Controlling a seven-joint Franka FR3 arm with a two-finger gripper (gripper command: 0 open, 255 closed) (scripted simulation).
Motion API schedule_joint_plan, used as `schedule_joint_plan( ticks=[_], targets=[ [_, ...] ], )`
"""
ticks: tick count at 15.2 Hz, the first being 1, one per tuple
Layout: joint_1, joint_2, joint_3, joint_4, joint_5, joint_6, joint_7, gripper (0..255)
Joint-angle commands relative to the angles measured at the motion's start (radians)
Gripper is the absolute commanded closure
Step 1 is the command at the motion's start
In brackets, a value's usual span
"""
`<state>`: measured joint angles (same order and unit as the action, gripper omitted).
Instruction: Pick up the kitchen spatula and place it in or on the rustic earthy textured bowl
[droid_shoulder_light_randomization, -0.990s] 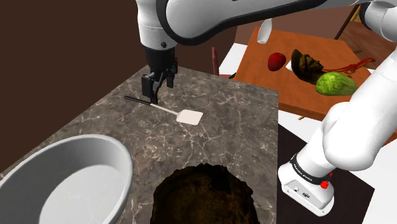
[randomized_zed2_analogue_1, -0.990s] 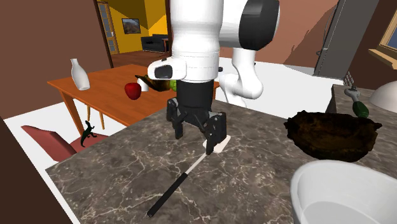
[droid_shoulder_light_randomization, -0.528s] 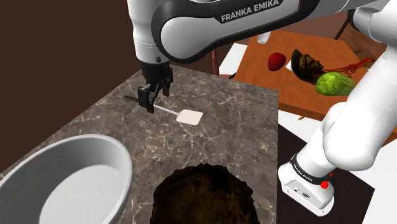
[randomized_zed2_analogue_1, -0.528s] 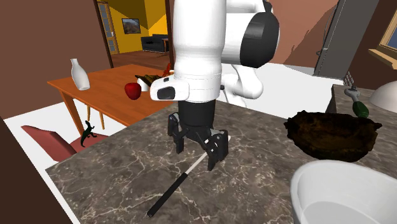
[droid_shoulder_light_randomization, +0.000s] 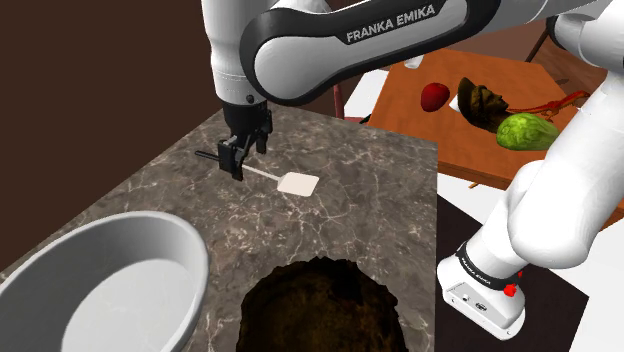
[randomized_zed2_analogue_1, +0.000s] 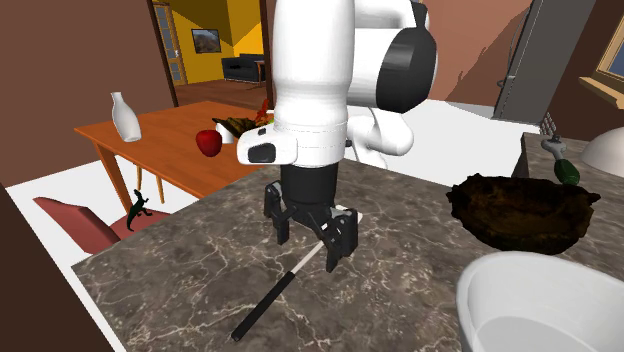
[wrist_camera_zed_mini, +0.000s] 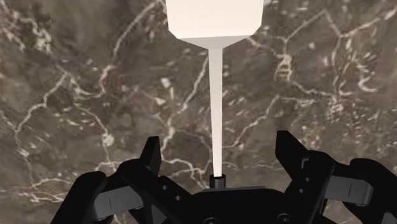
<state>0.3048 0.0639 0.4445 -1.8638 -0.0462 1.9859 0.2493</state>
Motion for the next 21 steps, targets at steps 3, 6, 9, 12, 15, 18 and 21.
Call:
schedule_joint_plan(
  ticks=[3, 6, 9, 12, 15, 18, 21],
  targets=[
    [0.000, 0.000, 0.000, 0.000, 0.000, 0.000, 0.000, 255],
    [0.000, 0.000, 0.000, 0.000, 0.000, 0.000, 0.000, 255],
    [0.000, 0.000, 0.000, 0.000, 0.000, 0.000, 0.000, 255],
    [0.000, -0.005, 0.000, 0.021, 0.003, -0.026, -0.002, 255],
    [-0.001, -0.010, 0.000, 0.056, 0.006, -0.065, -0.005, 255],
    [0.000, -0.013, 0.000, 0.093, 0.007, -0.105, -0.006, 255],
    [0.000, -0.014, 0.001, 0.133, 0.008, -0.145, -0.007, 255]
  ],
)
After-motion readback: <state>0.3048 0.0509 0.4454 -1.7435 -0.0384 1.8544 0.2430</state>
